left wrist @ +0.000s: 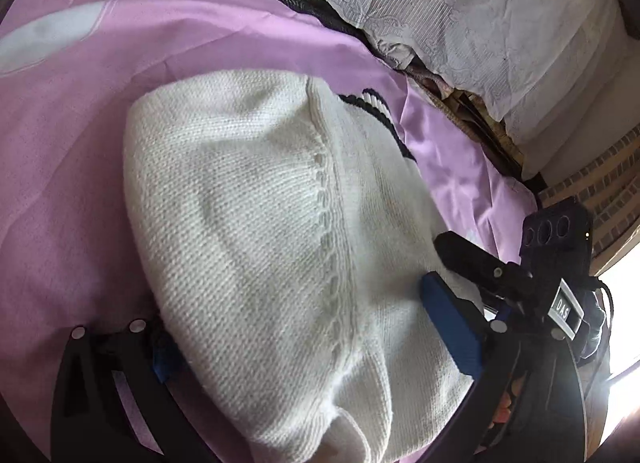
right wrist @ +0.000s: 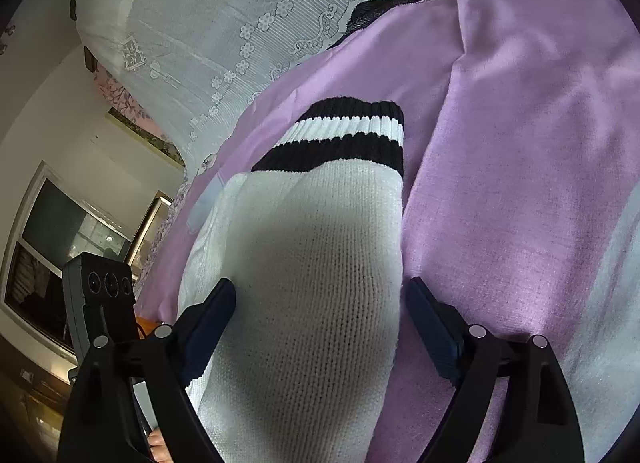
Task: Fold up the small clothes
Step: 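Grasp the folded sweater near its striped collar with the right gripper, then close the left gripper on the sweater while the right gripper lifts it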
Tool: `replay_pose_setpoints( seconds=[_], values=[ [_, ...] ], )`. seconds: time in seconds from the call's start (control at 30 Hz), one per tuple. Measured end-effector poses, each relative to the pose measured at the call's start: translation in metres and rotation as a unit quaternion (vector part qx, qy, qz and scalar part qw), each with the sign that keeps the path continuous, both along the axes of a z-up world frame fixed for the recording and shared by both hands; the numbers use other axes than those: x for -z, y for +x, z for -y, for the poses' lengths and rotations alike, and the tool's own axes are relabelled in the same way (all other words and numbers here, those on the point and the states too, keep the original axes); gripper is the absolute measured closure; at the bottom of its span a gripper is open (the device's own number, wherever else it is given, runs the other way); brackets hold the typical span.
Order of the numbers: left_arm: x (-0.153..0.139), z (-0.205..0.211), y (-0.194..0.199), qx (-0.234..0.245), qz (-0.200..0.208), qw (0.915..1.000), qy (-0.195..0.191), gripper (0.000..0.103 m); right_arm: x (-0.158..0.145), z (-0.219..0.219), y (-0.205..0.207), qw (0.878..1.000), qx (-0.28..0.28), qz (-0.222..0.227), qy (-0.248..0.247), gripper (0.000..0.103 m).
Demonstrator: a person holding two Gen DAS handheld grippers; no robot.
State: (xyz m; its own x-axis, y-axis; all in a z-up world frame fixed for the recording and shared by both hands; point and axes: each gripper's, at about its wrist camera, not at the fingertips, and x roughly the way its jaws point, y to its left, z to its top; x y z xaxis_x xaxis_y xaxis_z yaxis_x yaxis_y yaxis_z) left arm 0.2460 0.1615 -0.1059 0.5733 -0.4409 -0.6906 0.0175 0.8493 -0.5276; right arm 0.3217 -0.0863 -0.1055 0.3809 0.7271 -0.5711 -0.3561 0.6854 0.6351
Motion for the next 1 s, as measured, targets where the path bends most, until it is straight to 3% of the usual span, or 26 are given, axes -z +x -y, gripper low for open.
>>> replay_pose_setpoints(
  seconds=[0.03, 0.1, 0.17, 0.3, 0.53, 0.7, 0.87, 1.0],
  values=[
    [-0.001, 0.001, 0.000, -0.002, 0.005, 1.0000, 0.005, 0.007, -0.001, -0.002, -0.001, 1.000, -0.001, 0.006, 0.001, 0.024],
    [-0.005, 0.003, -0.001, -0.003, 0.017, 0.9998, 0.010, 0.024, -0.003, -0.004, -0.005, 1.000, 0.010, 0.019, -0.002, 0.033],
    [-0.007, 0.002, -0.002, -0.008, 0.026, 0.9995, 0.016, 0.035, -0.009, -0.007, -0.011, 0.999, 0.017, 0.043, -0.017, 0.039],
    [-0.011, -0.004, -0.006, -0.019, 0.040, 0.9989, 0.016, 0.053, -0.018, -0.010, -0.018, 0.996, 0.022, 0.074, -0.035, 0.044],
    [-0.026, 0.000, -0.020, -0.028, 0.074, 0.9957, 0.048, 0.059, -0.030, -0.007, -0.026, 0.995, 0.023, 0.094, -0.025, 0.047],
    [-0.036, -0.006, -0.040, -0.046, 0.083, 0.9947, 0.041, 0.061, -0.043, -0.012, -0.039, 0.995, 0.007, 0.103, -0.011, 0.047],
    [-0.058, -0.011, -0.085, -0.078, 0.113, 0.9882, 0.069, 0.061, -0.061, -0.026, -0.066, 0.992, -0.025, 0.120, 0.006, 0.047],
    [-0.076, -0.025, -0.135, -0.110, 0.140, 0.9818, 0.066, 0.061, -0.083, -0.042, -0.099, 0.987, -0.065, 0.144, 0.022, 0.048]
  ],
)
